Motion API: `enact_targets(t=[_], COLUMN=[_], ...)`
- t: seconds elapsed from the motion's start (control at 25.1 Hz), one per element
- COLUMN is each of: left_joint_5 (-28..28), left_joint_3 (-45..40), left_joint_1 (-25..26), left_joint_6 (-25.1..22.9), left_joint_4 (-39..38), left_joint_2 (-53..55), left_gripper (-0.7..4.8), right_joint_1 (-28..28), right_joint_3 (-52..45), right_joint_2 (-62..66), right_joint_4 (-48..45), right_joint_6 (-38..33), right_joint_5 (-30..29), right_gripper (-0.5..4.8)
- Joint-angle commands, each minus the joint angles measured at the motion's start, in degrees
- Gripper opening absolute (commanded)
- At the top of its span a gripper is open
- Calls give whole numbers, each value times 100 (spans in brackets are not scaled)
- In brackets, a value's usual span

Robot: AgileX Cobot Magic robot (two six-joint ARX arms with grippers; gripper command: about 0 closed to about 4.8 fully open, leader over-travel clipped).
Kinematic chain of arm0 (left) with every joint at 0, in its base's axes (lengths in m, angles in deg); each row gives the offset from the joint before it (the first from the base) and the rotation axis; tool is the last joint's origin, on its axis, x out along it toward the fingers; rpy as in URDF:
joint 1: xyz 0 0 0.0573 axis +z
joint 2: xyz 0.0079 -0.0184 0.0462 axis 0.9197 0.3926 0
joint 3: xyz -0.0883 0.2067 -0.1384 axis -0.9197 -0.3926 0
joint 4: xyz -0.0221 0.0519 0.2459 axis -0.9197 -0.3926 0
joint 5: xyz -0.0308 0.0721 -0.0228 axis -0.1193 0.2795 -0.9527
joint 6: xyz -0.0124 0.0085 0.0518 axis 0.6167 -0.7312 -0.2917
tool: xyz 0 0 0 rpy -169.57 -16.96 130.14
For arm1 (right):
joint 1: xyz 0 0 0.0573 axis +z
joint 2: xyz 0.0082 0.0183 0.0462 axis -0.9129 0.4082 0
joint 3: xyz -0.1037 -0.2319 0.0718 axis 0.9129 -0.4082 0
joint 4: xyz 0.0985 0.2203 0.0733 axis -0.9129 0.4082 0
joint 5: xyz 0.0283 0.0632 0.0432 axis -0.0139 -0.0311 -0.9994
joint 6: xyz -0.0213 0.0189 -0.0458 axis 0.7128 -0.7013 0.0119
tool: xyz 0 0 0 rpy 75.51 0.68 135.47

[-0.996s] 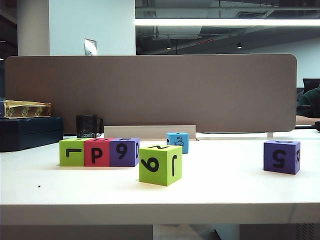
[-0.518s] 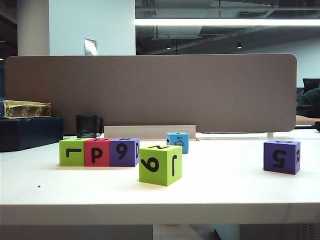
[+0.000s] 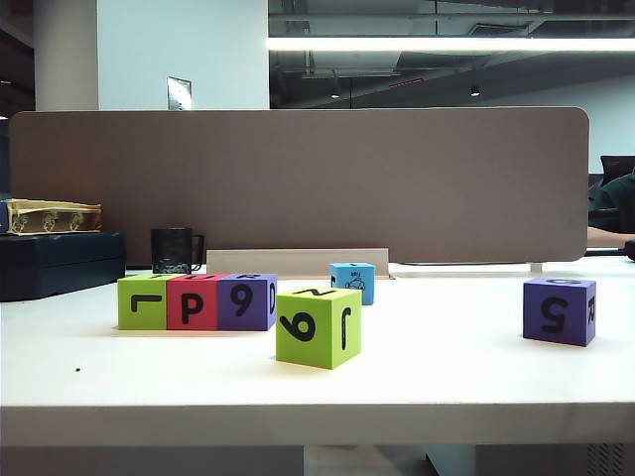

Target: Select the appropriate blocks from the scattered letter blocks on the table and arrange them in a row to spell out "TURING".

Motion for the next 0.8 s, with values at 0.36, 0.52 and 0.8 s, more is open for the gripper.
enact_targets(t=[0.36, 0.52, 0.8], left_joint_5=[-1508, -2004, -2188], left_joint_3=[1906, 2382, 3261], left_joint_1=[7, 7, -48], left_joint_6=[-383, -551, -1115], left_joint_4=[-470, -592, -1311], left_joint_2=[2509, 3128, 3958], left_gripper=[-6, -6, -6], right_joint_1=[4, 4, 2], right_joint_3=[22, 22, 133], right_joint_2=[-50, -50, -46], right_joint_4=[-48, 17, 330], right_joint_6=[-48, -92, -345], right_joint_5=[-44, -151, -280], right_gripper=[-1, -1, -2])
